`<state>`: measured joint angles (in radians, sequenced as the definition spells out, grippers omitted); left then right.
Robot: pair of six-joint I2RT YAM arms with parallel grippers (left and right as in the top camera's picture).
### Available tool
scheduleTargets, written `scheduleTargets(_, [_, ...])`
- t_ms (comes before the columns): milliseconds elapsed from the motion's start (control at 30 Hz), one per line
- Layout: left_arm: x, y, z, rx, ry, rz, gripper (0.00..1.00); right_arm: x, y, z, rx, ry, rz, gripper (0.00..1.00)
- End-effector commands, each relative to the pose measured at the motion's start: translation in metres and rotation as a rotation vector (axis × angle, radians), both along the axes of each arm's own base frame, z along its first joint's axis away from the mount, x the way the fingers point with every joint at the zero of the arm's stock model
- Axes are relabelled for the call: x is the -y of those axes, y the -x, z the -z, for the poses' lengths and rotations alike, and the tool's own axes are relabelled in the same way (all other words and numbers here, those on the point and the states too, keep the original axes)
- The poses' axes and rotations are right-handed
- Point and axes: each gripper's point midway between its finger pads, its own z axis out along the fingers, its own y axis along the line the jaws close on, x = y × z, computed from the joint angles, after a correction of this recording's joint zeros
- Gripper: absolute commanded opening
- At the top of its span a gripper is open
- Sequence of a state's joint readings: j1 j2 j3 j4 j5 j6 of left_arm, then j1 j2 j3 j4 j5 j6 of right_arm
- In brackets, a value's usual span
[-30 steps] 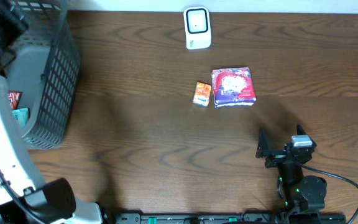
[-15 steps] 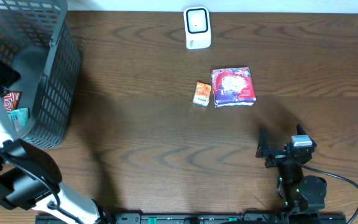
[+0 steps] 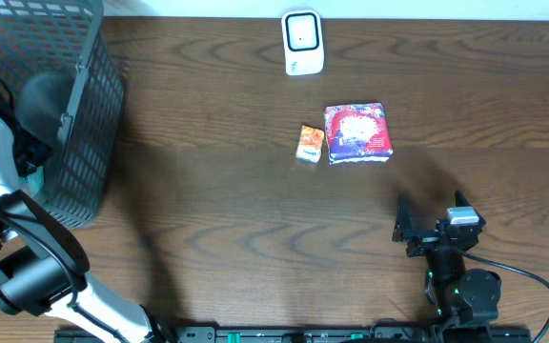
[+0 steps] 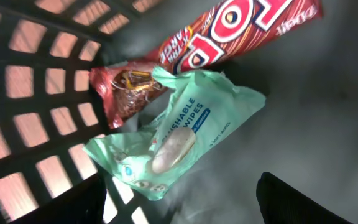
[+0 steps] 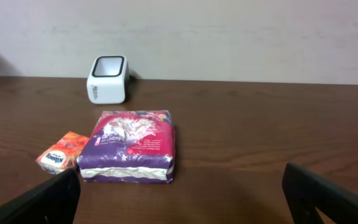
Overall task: Scan the item barcode
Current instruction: 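Reach the left gripper into the basket and grasp the green wipes packet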
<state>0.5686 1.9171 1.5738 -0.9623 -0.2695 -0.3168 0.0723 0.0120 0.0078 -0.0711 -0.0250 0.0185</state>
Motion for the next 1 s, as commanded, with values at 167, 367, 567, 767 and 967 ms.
scheduleTargets(167, [-0.002,0.007,0.033,-0.032,-0.005,-0.006,0.77,0.002,0.0,0.001,-0.002,-0.01,0.01,0.99])
scheduleTargets(367, [-0.008,0.009,0.04,-0.02,-0.011,-0.022,0.77,0.002,0.0,0.001,-0.002,-0.01,0.01,0.99])
scheduleTargets(567, [-0.017,0.023,0.05,-0.024,-0.008,-0.06,0.77,0.002,0.0,0.001,-0.002,-0.01,0.01,0.99])
scheduleTargets(767, [-0.015,0.032,0.064,-0.035,0.002,-0.07,0.75,0.002,0.0,0.001,-0.002,-0.01,0.01,0.99])
scheduleTargets(967, [-0.005,0.032,0.076,-0.021,0.047,-0.057,0.54,0.002,0.0,0.001,-0.002,-0.01,0.01,0.99])
